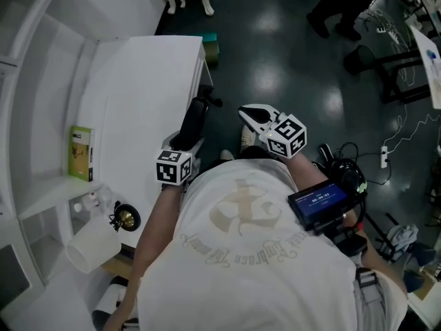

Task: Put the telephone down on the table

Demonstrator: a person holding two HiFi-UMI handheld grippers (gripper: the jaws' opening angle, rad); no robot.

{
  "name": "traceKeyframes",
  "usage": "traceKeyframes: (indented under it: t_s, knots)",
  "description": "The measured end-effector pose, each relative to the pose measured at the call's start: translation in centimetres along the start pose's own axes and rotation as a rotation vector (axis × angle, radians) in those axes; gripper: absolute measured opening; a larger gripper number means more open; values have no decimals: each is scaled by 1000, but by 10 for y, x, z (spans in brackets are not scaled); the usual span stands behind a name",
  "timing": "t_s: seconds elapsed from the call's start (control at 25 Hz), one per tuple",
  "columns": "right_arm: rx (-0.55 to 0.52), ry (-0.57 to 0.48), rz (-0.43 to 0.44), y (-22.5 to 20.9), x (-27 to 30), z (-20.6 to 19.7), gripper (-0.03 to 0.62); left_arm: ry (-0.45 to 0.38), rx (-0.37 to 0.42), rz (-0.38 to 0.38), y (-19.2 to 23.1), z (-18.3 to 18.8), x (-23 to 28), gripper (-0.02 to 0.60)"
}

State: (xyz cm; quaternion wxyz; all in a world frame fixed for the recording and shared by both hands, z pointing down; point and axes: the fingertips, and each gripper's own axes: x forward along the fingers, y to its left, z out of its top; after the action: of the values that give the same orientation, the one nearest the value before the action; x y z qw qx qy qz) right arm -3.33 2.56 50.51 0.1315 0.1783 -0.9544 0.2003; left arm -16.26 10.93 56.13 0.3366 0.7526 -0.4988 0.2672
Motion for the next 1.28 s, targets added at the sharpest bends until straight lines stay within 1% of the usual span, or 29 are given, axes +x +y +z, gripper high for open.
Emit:
traceKeyframes:
  t_s: [0.2, 0.48, 0.8, 0.96, 1.28]
  knots:
    - [-12, 5, 34, -24, 13, 17, 15, -3, -26, 23, 8, 17, 13, 276]
    - [-7, 22, 71, -74, 26, 37, 15, -11, -60, 54, 14, 56, 42, 276]
    - [-22, 12, 121, -91, 37, 46, 15, -20, -84, 100, 20, 68, 54, 276]
    - [-17, 12, 144, -110, 43, 56, 15, -19, -89, 121, 26, 90, 64, 276]
    - [-1, 21, 140, -123, 55, 59, 15, -14, -89, 133, 45, 103, 70, 276]
